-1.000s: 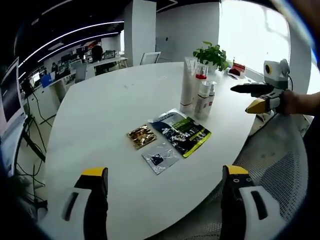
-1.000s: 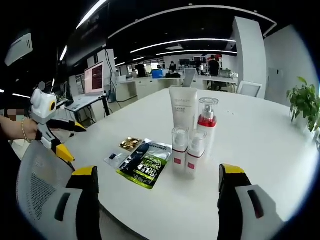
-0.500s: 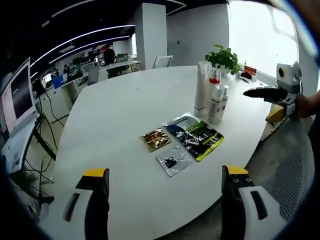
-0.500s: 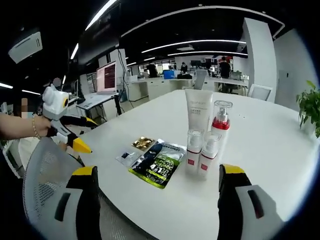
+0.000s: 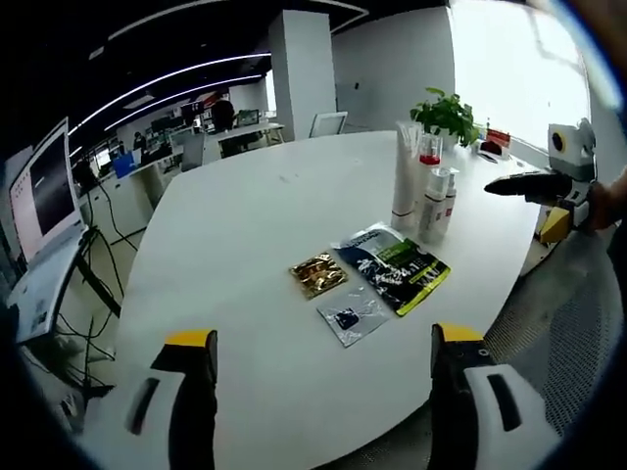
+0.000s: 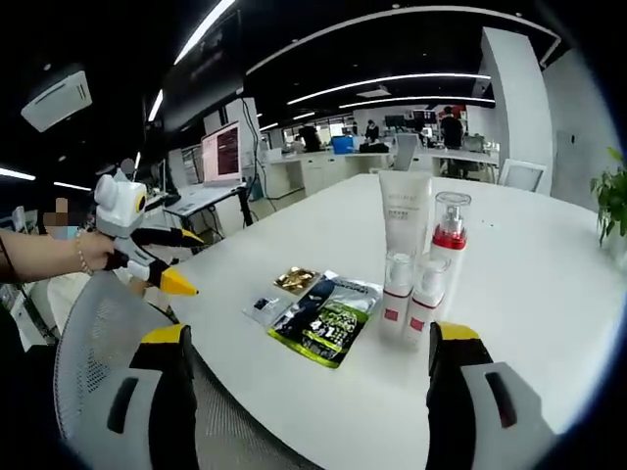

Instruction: Arrange the skincare products in the storage area until every visible bottle or jar stands upright without overlapping.

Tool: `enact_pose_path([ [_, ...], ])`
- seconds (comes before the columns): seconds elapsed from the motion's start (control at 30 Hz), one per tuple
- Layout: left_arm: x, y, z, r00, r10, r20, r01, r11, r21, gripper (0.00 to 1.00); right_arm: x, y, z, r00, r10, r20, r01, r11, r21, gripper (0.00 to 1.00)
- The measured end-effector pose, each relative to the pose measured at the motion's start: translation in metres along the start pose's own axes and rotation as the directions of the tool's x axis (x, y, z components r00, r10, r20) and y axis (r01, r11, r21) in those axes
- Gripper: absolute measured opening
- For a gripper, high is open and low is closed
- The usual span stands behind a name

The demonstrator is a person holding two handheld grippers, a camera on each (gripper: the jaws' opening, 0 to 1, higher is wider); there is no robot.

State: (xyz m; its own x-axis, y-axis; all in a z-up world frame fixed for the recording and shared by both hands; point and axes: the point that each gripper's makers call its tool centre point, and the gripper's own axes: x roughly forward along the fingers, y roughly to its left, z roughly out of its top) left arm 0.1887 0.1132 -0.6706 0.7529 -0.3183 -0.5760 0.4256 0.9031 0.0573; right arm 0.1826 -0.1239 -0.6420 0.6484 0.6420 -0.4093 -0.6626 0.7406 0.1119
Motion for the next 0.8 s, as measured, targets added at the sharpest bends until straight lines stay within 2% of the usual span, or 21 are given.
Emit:
enact_pose_path([
  [0.17, 0.003, -0.007, -0.002, 0.999, -0.037, -0.012, 0.037, 0.999, 0.016, 0.89, 0.000, -0.006, 0.001, 0.999, -0.039, 0.007, 0.039, 0.999, -0.018, 0.99],
  [0.27, 0.002, -0.010, 0.004, 0.999, -0.051, 0.020, 0.050, 0.999, 0.012, 0.91, -0.001, -0.015, 0.001, 0.997, -0.075, 0.010, 0.075, 0.997, -0.013, 0.99],
  [0.43, 0.002, -0.013, 0.003, 0.998, -0.068, 0.018, 0.068, 0.998, 0.000, 0.89, -0.004, -0.026, 0.002, 0.991, -0.131, 0.016, 0.131, 0.991, 0.002, 0.99],
  [0.8, 0.000, -0.009, 0.006, 0.998, -0.047, 0.035, 0.047, 0.999, -0.012, 0.89, -0.003, -0.028, -0.001, 0.990, -0.139, -0.004, 0.138, 0.990, -0.007, 0.99],
])
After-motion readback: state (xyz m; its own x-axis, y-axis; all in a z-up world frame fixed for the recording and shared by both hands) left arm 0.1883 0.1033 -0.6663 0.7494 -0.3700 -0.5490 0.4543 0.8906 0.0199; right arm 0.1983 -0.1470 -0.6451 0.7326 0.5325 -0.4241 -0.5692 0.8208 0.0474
